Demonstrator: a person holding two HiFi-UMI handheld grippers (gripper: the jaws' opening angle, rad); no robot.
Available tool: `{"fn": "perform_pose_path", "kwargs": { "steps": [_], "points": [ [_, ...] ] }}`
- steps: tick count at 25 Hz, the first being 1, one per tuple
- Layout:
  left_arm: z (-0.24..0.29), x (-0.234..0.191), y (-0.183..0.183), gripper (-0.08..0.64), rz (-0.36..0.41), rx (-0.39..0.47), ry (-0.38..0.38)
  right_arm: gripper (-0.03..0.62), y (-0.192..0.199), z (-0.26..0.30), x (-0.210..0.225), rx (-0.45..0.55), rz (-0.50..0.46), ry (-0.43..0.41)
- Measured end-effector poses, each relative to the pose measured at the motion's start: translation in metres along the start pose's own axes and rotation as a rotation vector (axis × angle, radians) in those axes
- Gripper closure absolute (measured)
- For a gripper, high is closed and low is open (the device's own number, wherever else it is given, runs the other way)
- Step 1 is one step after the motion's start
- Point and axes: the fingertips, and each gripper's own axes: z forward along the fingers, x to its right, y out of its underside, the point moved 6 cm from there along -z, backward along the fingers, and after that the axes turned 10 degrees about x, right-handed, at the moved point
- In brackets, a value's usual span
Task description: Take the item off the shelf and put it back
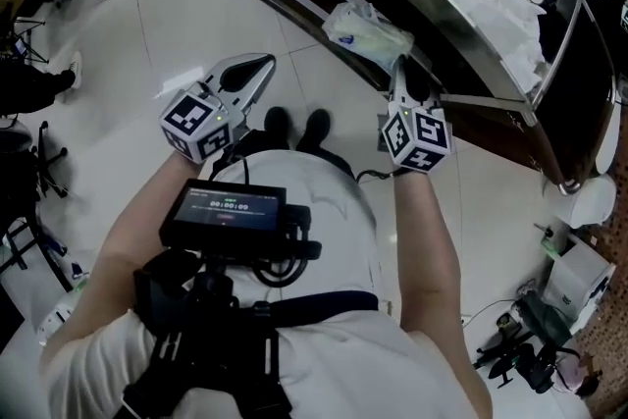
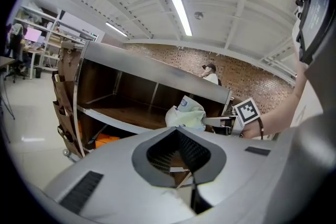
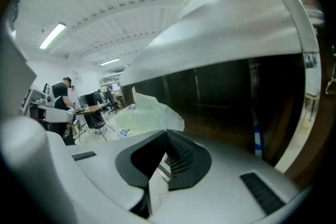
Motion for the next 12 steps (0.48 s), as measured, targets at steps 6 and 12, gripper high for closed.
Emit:
{"fn": "perform_pose_path", "kwargs": {
  "steps": [6,12],
  "points": [
    [-0.02,-0.004,-0.021,0.554,0.059,0.0,-0.009,0.586,-0.033,0.007,-0.064,0.065,-0.002,-0.141],
    [-0.03,-0.002,-0.054,0.554,0.136,0.057,0.023,0.586,-0.077,0.014,-0.111,0.139,0.004,-0.271]
  ]
}}
